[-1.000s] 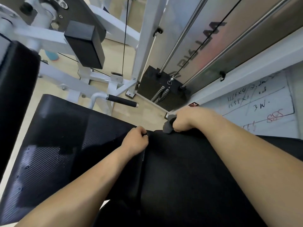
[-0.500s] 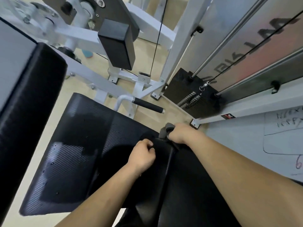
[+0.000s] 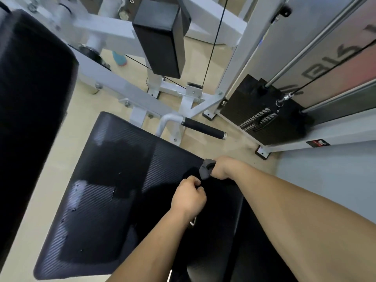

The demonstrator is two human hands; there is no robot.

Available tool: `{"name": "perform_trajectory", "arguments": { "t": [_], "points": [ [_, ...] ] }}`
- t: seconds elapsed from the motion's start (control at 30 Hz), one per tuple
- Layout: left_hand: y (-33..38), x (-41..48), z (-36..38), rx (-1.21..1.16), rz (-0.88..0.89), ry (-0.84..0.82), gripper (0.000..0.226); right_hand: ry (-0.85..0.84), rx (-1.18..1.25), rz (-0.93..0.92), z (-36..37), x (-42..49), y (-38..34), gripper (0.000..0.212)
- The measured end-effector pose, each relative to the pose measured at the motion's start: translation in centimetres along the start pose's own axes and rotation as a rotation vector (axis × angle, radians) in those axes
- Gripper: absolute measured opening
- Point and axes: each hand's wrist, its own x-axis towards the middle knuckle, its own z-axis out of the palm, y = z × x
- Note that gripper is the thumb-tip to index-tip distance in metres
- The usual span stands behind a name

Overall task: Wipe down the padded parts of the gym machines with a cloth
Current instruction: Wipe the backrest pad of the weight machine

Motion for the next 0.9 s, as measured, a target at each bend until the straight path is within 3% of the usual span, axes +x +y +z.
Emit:
{"name": "perform_trajectory", "arguments": {
  "t": [0.13, 0.33, 0.53, 0.73, 0.9],
  "points": [
    [0.8, -1.6, -0.7, 0.022, 0.047, -0.041, 0.017, 0.009, -0.101, 0.005, -1.3, -4.8, 0.7, 0.047],
    [1.9, -4.3, -0.9, 0.006, 0.081, -0.051, 0.015, -0.169, -0.154, 0.071, -5.2, -11.9, 3.3, 0.035],
    [0.3, -5.6, 0.4, -0.067, 0.057, -0.063, 0.015, 0.120, -0.225, 0.120, -2.0, -8.9, 2.2, 0.037],
    [-3.1, -6.1, 0.4, -0.111, 0.109, -0.013, 0.015, 0.129, 0.015, 0.051, 0.7, -3.2, 0.3, 0.045],
    [-3.8, -6.9, -0.2, -0.126, 0.087, 0.001, 0.025, 0.204, -0.171, -0.039, 1.1, -6.9, -0.6, 0.040]
  ]
}}
